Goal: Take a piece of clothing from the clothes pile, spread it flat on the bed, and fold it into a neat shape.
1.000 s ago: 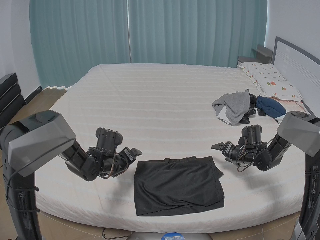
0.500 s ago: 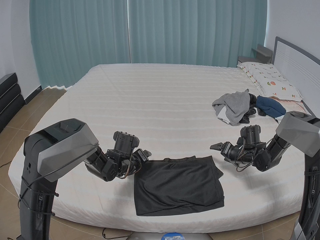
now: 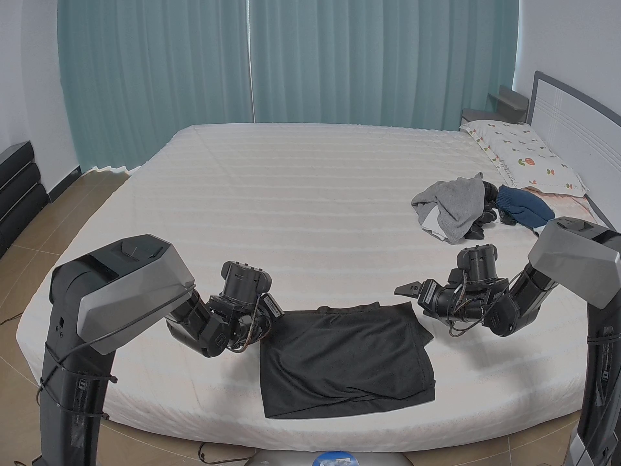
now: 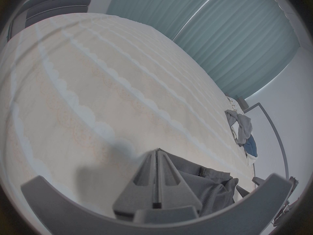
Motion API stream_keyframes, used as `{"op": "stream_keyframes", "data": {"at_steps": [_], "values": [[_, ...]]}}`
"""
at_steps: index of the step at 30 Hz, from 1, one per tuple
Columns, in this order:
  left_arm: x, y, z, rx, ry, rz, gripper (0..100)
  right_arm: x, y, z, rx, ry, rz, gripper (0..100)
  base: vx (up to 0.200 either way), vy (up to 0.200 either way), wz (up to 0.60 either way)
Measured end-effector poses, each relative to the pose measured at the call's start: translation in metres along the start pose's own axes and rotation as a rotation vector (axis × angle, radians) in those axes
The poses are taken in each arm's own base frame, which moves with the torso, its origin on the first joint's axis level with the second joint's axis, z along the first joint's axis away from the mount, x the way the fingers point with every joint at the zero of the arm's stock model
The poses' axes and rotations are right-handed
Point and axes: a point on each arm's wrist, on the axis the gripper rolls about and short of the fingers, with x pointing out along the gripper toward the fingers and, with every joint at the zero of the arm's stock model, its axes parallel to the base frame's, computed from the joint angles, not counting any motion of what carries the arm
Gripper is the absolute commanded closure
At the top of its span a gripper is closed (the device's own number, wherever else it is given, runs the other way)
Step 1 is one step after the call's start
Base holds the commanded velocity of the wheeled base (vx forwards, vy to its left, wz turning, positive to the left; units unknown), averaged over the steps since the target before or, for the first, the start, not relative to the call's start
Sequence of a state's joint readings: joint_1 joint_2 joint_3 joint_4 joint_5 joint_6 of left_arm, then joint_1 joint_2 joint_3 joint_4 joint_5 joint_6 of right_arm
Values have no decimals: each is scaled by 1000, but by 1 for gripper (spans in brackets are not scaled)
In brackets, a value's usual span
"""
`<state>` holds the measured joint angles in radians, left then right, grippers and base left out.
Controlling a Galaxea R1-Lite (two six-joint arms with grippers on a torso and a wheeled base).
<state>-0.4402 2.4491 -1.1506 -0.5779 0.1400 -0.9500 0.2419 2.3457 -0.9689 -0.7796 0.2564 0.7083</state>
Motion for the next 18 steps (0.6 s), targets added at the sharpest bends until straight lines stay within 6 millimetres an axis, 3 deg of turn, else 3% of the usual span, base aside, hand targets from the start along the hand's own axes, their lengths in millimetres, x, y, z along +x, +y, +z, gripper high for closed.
{"op": "stream_keyframes", "data": {"at_steps": [17, 18], "values": [[-11, 5, 2, -48, 11, 13, 100, 23, -10, -12, -60, -30, 60, 0, 0, 0, 0], [-11, 6, 2, -48, 12, 14, 100, 24, -12, -13, -58, -28, 57, 100, 0, 0, 0]]}}
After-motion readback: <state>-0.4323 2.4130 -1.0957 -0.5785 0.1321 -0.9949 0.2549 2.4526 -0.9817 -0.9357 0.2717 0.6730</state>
